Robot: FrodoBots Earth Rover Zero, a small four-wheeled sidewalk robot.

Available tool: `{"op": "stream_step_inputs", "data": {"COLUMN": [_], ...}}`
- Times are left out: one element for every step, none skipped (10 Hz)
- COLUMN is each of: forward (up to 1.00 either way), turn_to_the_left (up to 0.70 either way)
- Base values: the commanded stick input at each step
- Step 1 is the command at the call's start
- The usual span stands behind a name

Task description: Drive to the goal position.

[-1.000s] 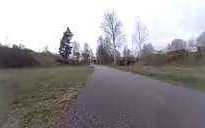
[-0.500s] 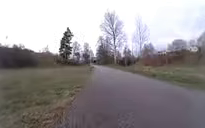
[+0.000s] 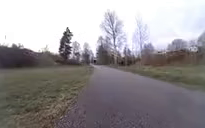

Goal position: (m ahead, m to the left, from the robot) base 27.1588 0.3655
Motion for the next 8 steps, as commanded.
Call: {"op": "stream_step_inputs", "data": {"forward": [0.7, 0.7, 0.7, 0.7, 0.7, 0.7, 0.7, 0.7], "turn_to_the_left": [0.0, 0.0, 0.0, 0.0, 0.0, 0.0, 0.0, 0.0]}}
